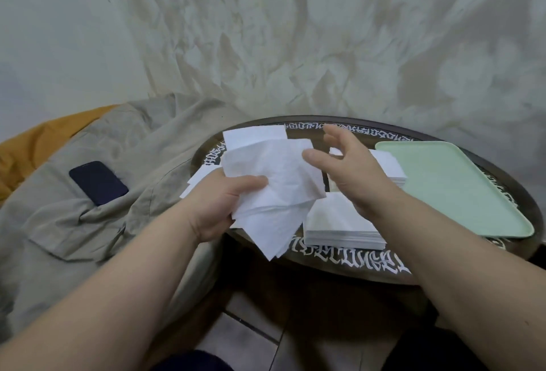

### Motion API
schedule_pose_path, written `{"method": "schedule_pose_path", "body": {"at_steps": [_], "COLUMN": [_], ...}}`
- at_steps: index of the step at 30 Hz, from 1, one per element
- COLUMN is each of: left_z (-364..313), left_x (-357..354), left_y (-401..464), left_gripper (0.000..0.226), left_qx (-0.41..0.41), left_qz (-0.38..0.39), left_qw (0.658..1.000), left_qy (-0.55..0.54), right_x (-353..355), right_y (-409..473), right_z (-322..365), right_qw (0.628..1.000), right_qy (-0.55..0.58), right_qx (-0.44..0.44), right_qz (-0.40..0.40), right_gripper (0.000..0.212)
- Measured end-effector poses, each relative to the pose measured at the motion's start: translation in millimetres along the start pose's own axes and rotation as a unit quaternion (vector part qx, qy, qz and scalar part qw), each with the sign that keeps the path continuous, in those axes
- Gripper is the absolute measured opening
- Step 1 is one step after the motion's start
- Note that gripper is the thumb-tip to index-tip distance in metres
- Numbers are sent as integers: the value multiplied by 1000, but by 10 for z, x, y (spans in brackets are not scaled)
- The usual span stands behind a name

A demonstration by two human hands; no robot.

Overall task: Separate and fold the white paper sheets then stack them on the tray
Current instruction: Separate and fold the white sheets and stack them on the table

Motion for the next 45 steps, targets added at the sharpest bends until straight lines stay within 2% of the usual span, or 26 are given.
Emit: {"method": "schedule_pose_path", "body": {"at_steps": [1, 3, 4, 5, 8, 10, 12, 14, 17, 20, 24, 26, 29, 31, 33, 35, 37, 39, 42, 45], "left_z": [-1, -16, -30, -33, -24, -35, -39, -18, 23, 40, 79, 64, -35, -73, -74, -43, 4, 19, 2, -6], "left_x": [-56, -104, -129, -132, -161, -216, -321, -401, -457, -416, -211, -141, -83, -68, -106, -196, -307, -417, -424, -335], "left_y": [-13, -10, -7, -3, -4, 10, 14, 8, 27, 73, 120, 125, 83, 60, 59, 69, 83, 79, 55, 40], "left_gripper": [50, 42, 34, 28, 28, 35, 43, 49, 35, 37, 27, 26, 22, 18, 18, 21, 27, 39, 52, 45], "left_qx": [9, 20, 21, 23, 28, 22, 24, 29, 22, 24, 31, 3, -64, -97, -112, -113, -101, -88, -65, -35], "left_qz": [2, -2, -11, -25, -61, -42, 11, 54, 95, 64, -58, -95, -120, -122, -115, -94, -62, -14, 41, 47], "left_qw": [1000, 999, 999, 999, 998, 999, 1000, 998, 995, 998, 998, 995, 990, 987, 986, 987, 989, 989, 983, 987], "left_qy": [13, 33, 36, 33, 9, -8, -11, 11, 26, 8, 18, -2, -28, -34, -48, -70, -91, -115, -166, -151], "right_x": [42, -70, -186, -286, -496, -544, -464, -328, -239, -242, -249, 5, 519, 621, 511, 276, 42, -91, -204, -322], "right_y": [-79, -284, -379, -438, -448, -440, -425, -366, -242, -178, -121, -109, -251, -360, -365, -273, -172, -138, -136, -153], "right_z": [173, 629, 741, 770, 645, 540, 510, 471, 320, 241, 121, 81, 155, 280, 364, 323, 213, 151, 158, 196], "right_qw": [993, 923, 886, 864, 847, 836, 857, 906, 955, 977, 995, 997, 971, 956, 957, 973, 991, 996, 998, 997], "right_qy": [-102, -306, -356, -379, -412, -436, -402, -319, -235, -170, -49, -15, -64, -101, -134, -131, -66, -12, 5, -31], "right_qx": [53, 225, 293, 330, 335, 330, 323, 277, 182, 128, 70, 58, 52, 64, 72, 60, 46, 47, 56, 61], "right_qz": [-22, -64, -57, -37, 36, 44, 13, -5, 10, 33, 55, -40, -224, -267, -247, -183, -109, -69, -14, 42], "right_gripper": [67, 53, 48, 45, 45, 40, 25, 14, 12, 10, 16, 22, 25, 24, 25, 28, 28, 26, 17, 17]}}
Point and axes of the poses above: each hand's wrist, its own y-axis towards the middle knuckle, its own x-axis out of the back of the hand, z = x × y, the point moved 10 cm from there along y, towards the middle knuckle, and after that the axes turned 12 degrees about z, right-handed, at the moved point
